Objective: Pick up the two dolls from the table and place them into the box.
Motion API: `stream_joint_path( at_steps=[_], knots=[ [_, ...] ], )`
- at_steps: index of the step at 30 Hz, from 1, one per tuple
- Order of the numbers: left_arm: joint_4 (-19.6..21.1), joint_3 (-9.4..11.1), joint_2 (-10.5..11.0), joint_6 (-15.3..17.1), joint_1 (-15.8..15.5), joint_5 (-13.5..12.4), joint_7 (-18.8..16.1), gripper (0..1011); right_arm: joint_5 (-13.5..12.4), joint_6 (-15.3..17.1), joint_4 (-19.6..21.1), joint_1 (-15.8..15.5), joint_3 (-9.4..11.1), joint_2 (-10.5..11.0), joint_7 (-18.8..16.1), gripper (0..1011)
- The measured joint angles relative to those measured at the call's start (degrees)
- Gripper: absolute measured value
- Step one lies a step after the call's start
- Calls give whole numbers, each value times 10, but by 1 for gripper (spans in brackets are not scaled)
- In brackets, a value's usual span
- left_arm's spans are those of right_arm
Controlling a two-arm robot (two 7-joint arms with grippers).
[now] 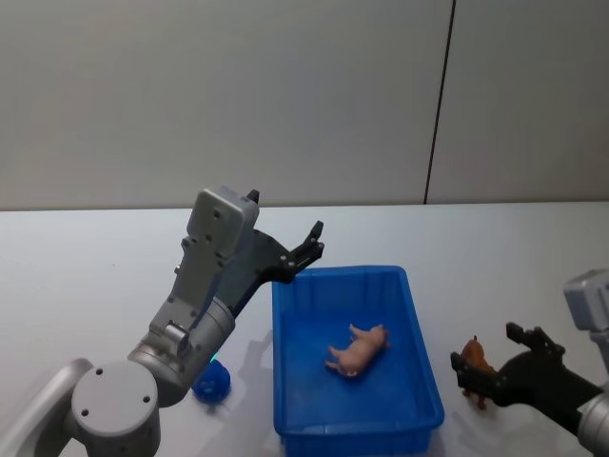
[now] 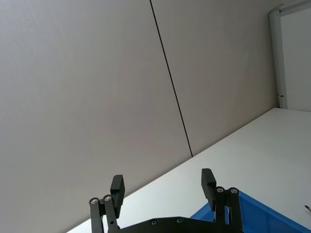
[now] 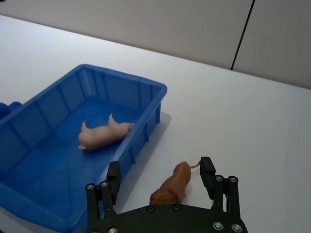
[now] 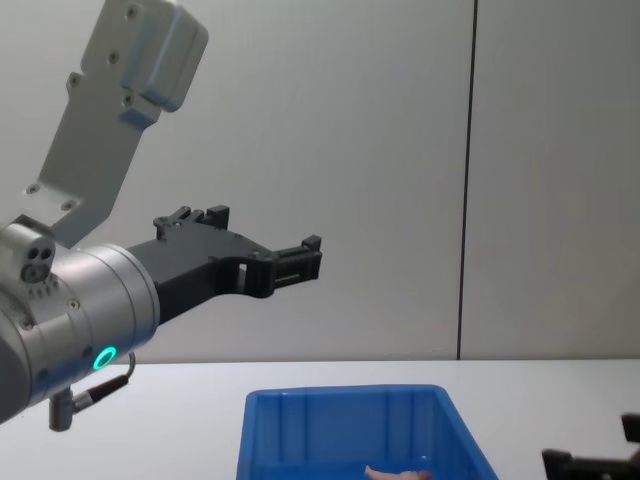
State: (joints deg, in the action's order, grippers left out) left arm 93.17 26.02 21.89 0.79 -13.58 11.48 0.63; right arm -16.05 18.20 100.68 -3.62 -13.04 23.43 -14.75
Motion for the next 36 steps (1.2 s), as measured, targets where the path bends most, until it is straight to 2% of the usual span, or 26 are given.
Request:
stream_joint_path(
  at_steps=[9,22,28,29,30,33,35,36],
  knots=[
    [0,0,0,0,0,0,0,1000,-2,12,-12,-6,1,5,-1,1001],
    [0,0,0,0,0,0,0,1000,11,16,-42,3,-3,1,-4,994],
    [0,0,0,0,0,0,0,1000,17,18,-52,8,-5,-3,-7,868],
    [0,0,0,0,0,0,0,1000,18,19,-54,9,-6,-4,-8,818],
    [0,0,0,0,0,0,0,1000,19,19,-55,10,-6,-4,-8,818],
    [0,0,0,0,0,0,0,1000,21,21,-58,11,-7,-5,-9,708],
    [0,0,0,0,0,0,0,1000,23,21,-60,13,-7,-6,-9,675],
    [0,0,0,0,0,0,0,1000,24,22,-61,13,-8,-6,-10,616]
  ],
)
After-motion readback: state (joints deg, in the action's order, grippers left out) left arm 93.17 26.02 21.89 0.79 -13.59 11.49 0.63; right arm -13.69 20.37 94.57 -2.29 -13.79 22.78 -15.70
